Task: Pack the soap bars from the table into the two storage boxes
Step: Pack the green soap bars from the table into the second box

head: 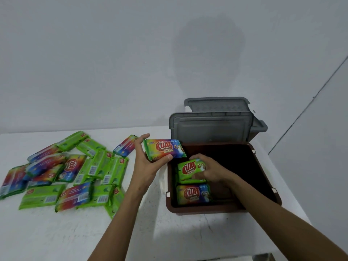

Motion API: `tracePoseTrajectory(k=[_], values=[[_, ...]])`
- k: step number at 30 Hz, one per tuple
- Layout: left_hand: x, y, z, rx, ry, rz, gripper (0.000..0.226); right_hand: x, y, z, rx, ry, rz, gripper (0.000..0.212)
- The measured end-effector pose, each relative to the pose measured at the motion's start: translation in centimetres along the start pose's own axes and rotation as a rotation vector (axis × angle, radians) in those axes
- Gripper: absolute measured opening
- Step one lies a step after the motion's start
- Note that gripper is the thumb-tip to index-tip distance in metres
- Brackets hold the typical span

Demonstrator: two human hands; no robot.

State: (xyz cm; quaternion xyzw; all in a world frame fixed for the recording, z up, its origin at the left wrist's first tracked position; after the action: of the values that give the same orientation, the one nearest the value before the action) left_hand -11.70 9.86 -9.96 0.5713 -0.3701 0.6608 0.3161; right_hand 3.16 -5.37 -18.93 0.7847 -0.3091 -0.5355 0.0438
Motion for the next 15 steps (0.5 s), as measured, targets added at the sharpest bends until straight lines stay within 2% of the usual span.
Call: tracePoseTrajectory(k=[8, 12, 15], values=[[-0.8, 0.2, 0.2, 0.025, 0.012, -0.033, 0.077, 1.7, 0.0, 0.4, -0.007, 0.231, 0.065, 0.063], [-0.9, 0.5, 0.3, 0.032, 0.014, -0.038, 0.076, 2.2, -0.2, 0.4, 0.018, 0.438, 0.124, 0.063], [-1.0, 0.6, 0.5, 0.023, 0.019, -0.042, 0.075, 1.9, 0.2, 0.2, 0.018, 0.465, 0.152, 0.062]])
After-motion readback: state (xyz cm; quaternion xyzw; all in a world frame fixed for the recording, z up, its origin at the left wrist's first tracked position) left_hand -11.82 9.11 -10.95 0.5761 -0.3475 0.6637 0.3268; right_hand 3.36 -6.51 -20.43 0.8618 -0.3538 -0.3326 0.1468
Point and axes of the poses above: each hand's wrist, its own y-axis away from the middle knuckle, its own z-axis out of the palm, x = y × z, the point moved 9 cm from there along -y, towards the middle knuckle, and after that the axes turned 8 degrees about -x, right-handed, at the moved point
